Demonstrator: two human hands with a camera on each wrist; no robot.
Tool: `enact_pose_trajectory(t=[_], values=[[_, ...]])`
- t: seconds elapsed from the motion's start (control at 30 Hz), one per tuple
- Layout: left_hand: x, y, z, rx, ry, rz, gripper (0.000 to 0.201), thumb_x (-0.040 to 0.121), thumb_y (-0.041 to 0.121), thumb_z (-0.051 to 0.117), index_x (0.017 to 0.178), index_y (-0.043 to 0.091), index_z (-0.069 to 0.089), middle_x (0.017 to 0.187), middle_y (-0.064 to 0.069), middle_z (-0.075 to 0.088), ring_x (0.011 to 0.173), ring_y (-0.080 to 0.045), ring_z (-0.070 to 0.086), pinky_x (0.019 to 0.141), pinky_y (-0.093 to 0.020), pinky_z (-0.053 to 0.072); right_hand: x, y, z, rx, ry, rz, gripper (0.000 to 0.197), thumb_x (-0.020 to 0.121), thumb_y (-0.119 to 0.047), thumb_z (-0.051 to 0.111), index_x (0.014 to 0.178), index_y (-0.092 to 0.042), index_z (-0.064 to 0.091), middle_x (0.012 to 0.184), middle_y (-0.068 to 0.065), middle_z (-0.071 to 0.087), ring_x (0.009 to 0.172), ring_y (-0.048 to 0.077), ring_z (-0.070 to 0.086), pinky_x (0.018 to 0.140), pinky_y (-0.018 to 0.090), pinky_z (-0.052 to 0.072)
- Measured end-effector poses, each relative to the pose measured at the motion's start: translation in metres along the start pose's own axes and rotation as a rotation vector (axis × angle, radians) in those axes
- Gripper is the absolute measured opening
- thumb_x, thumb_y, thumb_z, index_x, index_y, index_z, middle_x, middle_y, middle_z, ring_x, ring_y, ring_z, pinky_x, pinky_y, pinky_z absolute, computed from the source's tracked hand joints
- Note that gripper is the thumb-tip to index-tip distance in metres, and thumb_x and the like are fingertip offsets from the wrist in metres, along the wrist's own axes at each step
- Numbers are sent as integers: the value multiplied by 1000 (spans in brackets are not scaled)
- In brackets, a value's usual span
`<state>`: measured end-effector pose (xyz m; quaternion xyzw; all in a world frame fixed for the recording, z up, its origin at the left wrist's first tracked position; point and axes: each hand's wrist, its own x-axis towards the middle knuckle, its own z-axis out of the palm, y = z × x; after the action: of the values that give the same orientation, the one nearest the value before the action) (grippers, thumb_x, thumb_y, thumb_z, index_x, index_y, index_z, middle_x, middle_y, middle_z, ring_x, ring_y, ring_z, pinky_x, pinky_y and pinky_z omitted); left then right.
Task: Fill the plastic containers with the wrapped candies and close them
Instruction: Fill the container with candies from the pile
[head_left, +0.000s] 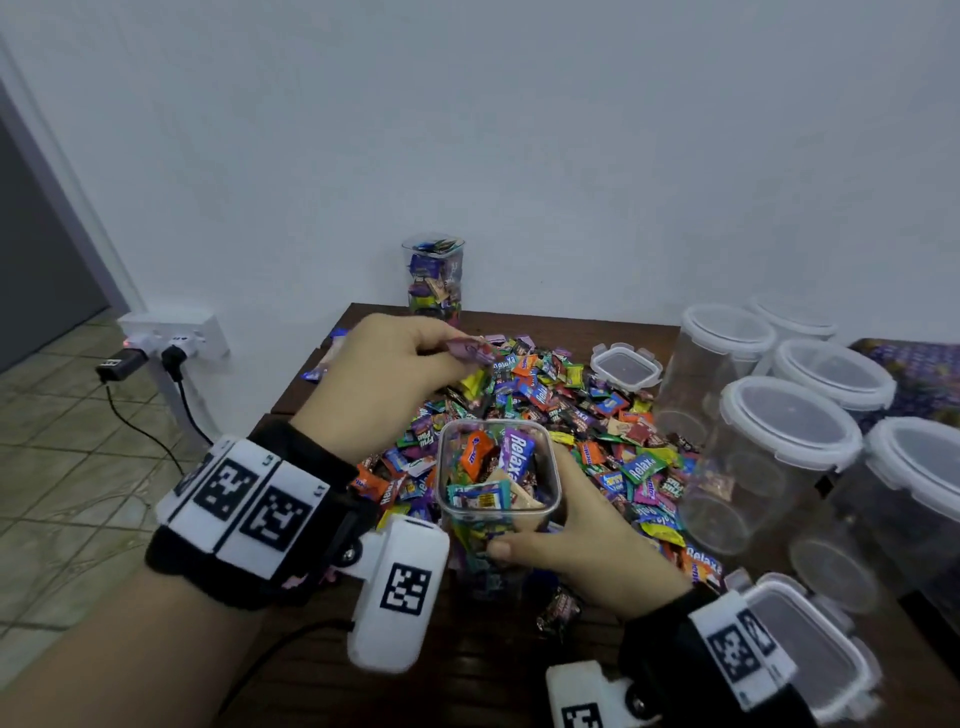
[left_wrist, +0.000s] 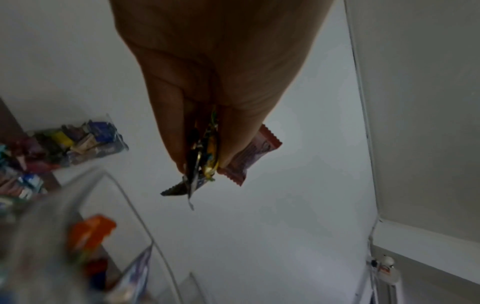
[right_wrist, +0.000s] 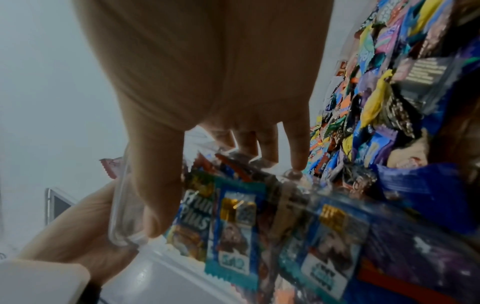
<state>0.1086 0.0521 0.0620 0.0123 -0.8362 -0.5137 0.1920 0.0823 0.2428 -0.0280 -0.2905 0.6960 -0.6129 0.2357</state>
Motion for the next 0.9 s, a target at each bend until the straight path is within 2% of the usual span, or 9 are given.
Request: enact_pose_trajectory(t=[0.1, 0.23, 0.33, 0.43, 0.57, 0.63, 0.7, 0.8, 0.9], values=[[-9, 1, 9, 12, -134, -31, 25, 83, 13, 69, 75, 36, 72, 75, 13, 72, 79, 0, 65, 78, -25, 51, 0, 1, 0, -1, -3, 7, 78, 67, -22, 81, 128, -45, 40, 124, -9, 61, 112, 18, 61, 100, 48, 45], [-18, 2, 17, 92, -256, -51, 14, 82, 17, 70, 81, 30, 73, 83, 5, 72, 83, -5, 65, 82, -25, 49, 1, 3, 0, -9, 5, 16, 80, 66, -25, 82, 130, -44, 38, 121, -11, 62, 110, 18, 62, 99, 48, 46], [-20, 3, 17, 175, -276, -45, 18, 84, 19, 68, 77, 35, 68, 78, 8, 68, 75, -2, 60, 76, -25, 48, 0, 4, 2, -11, 4, 36, 90, 63, -36, 85, 136, -39, 33, 127, -11, 58, 115, 19, 60, 100, 49, 44], [-21, 7, 14, 222, -270, -43, 24, 85, 19, 66, 84, 43, 68, 91, 10, 71, 87, -7, 65, 84, -34, 53, 0, 3, 1, 3, -1, 16, 82, 67, -30, 83, 133, -43, 36, 126, -15, 58, 114, 16, 60, 100, 45, 45], [-21, 14, 10, 340, -217, -14, 29, 85, 18, 64, 94, 45, 66, 103, 11, 68, 91, -17, 66, 85, -35, 52, -1, 0, 0, -13, -11, -7, 75, 74, -15, 79, 126, -49, 36, 117, -23, 60, 109, 6, 61, 94, 30, 49], [-22, 18, 10, 470, -170, 11, 27, 86, 21, 61, 103, 41, 68, 102, 14, 65, 90, -9, 61, 84, -27, 47, -3, -2, 0, -16, -16, -14, 73, 75, -12, 78, 122, -49, 36, 112, -29, 60, 106, 1, 61, 88, 20, 49], [-24, 23, 11, 633, -155, 55, 26, 88, 27, 58, 109, 37, 68, 97, 19, 59, 87, 0, 50, 79, -22, 38, -3, -2, 0, -28, -12, -26, 74, 75, -13, 77, 123, -49, 35, 112, -29, 59, 106, 0, 61, 90, 22, 49], [-27, 28, 16, 718, -206, 72, 25, 88, 34, 58, 111, 36, 67, 101, 15, 62, 87, -1, 51, 79, -22, 40, -3, -1, 0, -33, -8, -43, 75, 75, -12, 77, 124, -50, 35, 113, -32, 58, 107, -3, 59, 90, 18, 48], [-27, 32, 25, 769, -333, 50, 28, 87, 34, 58, 113, 40, 65, 89, 13, 57, 83, -3, 51, 71, -21, 35, -3, 0, 0, -54, 1, -55, 77, 75, -14, 79, 121, -55, 34, 113, -40, 53, 109, -11, 54, 87, 10, 44]])
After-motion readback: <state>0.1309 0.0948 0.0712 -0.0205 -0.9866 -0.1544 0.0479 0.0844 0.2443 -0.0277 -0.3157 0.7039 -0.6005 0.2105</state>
